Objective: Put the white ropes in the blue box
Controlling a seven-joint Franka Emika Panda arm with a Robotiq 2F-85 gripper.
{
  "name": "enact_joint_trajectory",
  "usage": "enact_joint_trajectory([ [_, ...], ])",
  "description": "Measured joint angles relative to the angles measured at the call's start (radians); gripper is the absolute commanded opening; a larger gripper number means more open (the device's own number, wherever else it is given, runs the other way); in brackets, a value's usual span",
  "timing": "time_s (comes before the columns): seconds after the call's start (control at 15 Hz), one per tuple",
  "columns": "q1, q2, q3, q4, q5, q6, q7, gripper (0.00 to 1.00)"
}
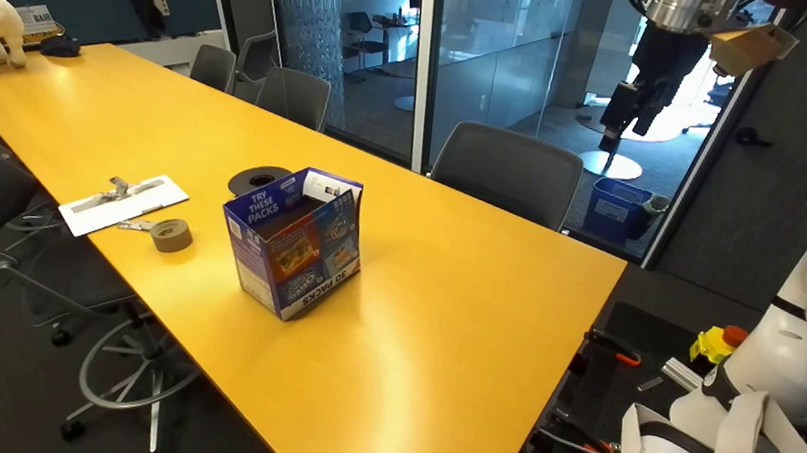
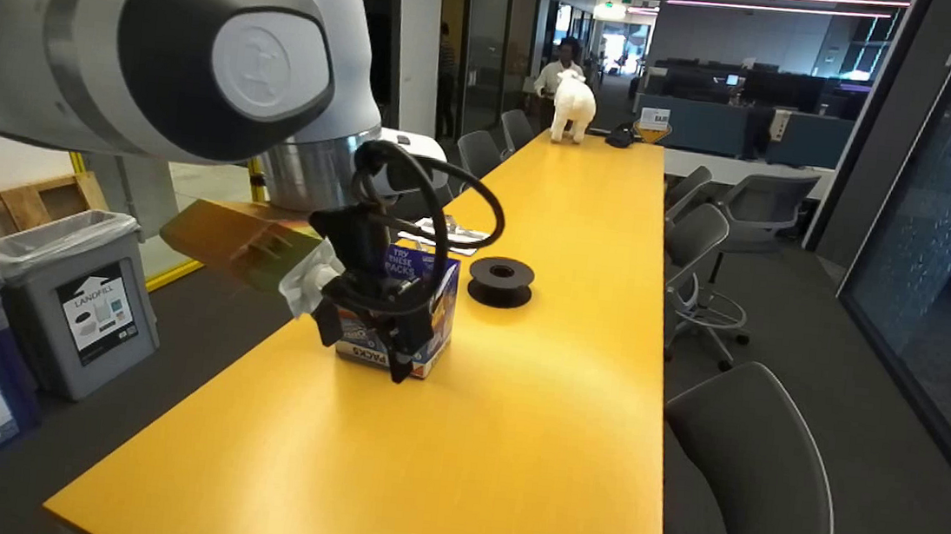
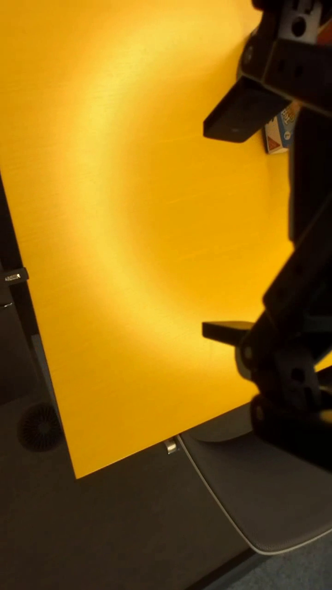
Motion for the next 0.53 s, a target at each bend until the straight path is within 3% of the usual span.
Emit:
enact_joint_trajectory([
  [0.53, -0.012, -0.022, -0.008, -0.004, 0.005, -0.044, -0.067, 1.00],
])
